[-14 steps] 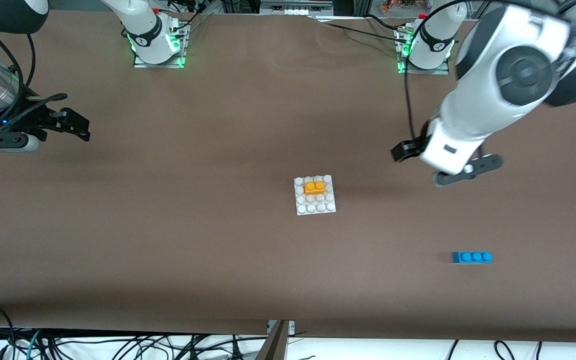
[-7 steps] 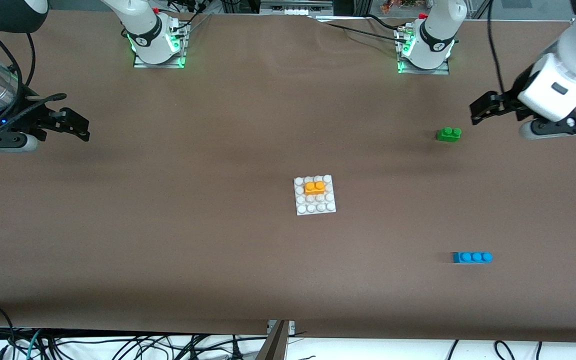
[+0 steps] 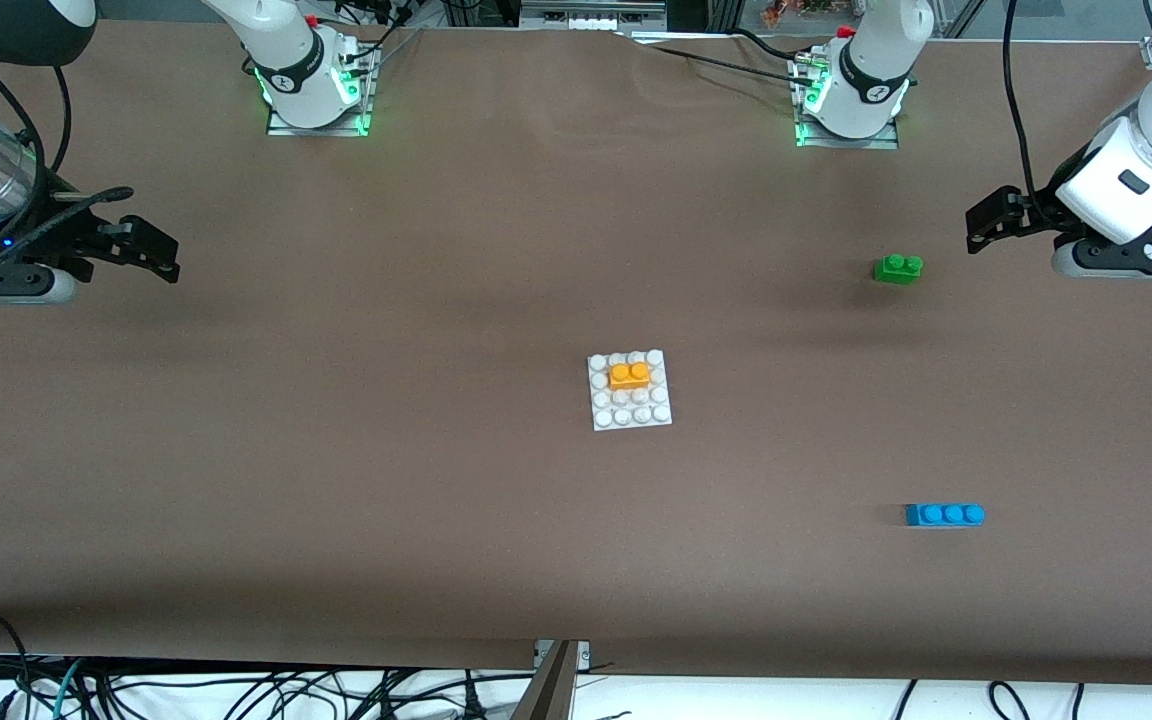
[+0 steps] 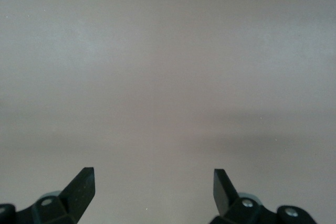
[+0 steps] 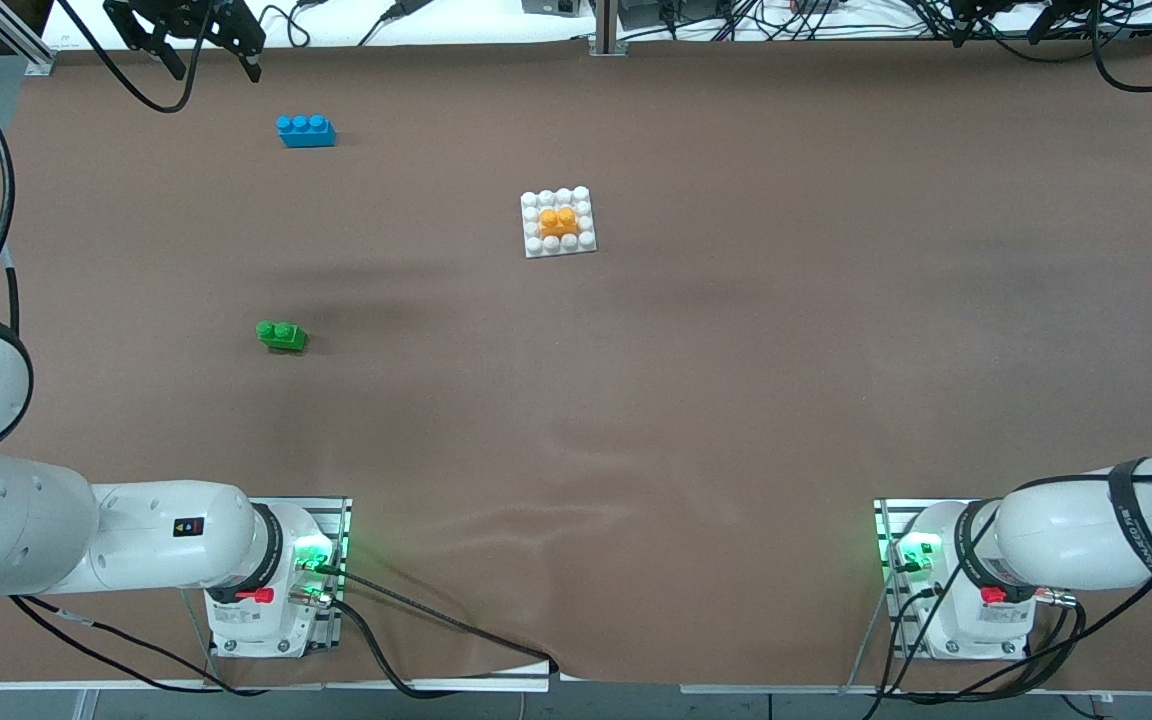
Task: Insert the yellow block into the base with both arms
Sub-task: 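Open the left gripper and lift it away from the base plate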
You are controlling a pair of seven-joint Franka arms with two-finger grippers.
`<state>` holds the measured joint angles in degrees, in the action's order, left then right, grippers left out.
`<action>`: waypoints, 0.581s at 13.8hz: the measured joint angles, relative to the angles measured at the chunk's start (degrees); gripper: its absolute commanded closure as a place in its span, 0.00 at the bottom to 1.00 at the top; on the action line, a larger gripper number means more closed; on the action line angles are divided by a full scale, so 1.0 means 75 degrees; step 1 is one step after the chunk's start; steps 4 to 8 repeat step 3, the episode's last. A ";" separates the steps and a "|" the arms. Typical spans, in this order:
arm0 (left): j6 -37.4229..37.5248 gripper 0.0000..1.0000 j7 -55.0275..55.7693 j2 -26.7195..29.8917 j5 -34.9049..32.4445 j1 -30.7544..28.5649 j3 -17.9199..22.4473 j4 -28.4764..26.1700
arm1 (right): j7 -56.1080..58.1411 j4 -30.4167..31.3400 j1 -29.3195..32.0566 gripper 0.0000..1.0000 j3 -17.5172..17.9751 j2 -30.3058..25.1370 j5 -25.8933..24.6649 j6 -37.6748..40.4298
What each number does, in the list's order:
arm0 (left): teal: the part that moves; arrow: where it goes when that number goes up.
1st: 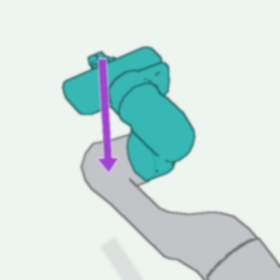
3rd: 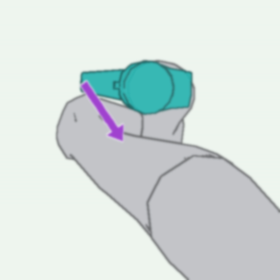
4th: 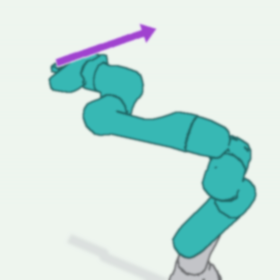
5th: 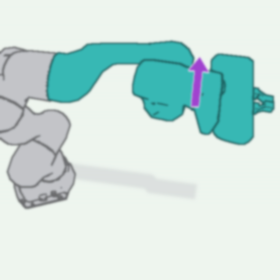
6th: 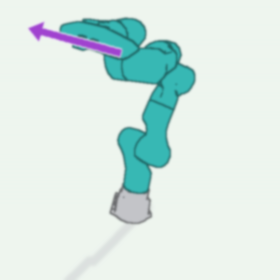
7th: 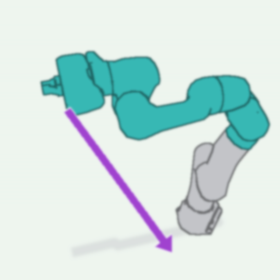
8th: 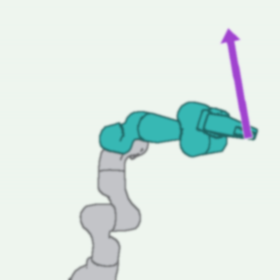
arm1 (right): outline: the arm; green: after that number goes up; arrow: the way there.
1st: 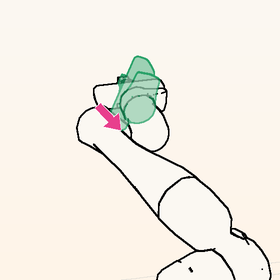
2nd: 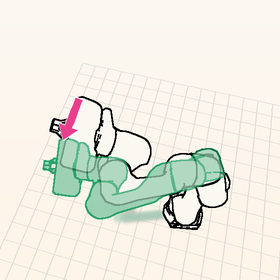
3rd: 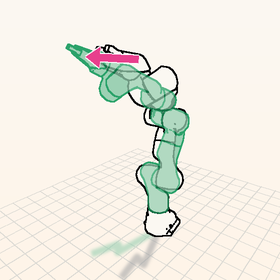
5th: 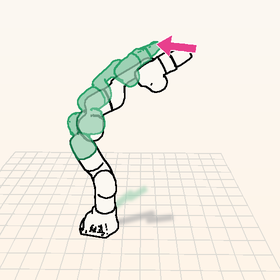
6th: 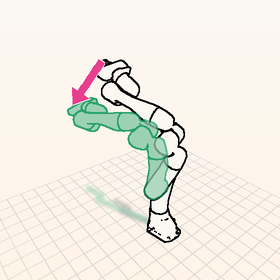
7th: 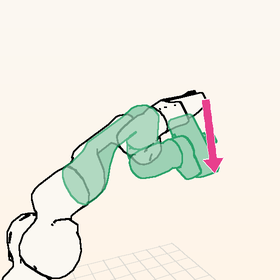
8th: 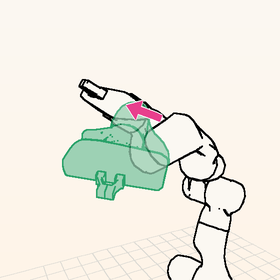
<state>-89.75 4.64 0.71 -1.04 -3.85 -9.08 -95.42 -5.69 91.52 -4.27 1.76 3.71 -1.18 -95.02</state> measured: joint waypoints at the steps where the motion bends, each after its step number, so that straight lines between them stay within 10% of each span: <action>1: -0.0004 0.00 -0.0004 0.0003 0.0000 0.0000 0.0000 -0.0009 | -0.0001 0.0000 0.0000 0.00 0.0000 0.0000 0.0000 0.0000; 8: -0.0009 0.00 -0.0016 0.0016 0.0000 0.0000 0.0000 -0.0017 | -0.0001 0.0000 0.0000 0.00 0.0000 0.0000 0.0000 0.0000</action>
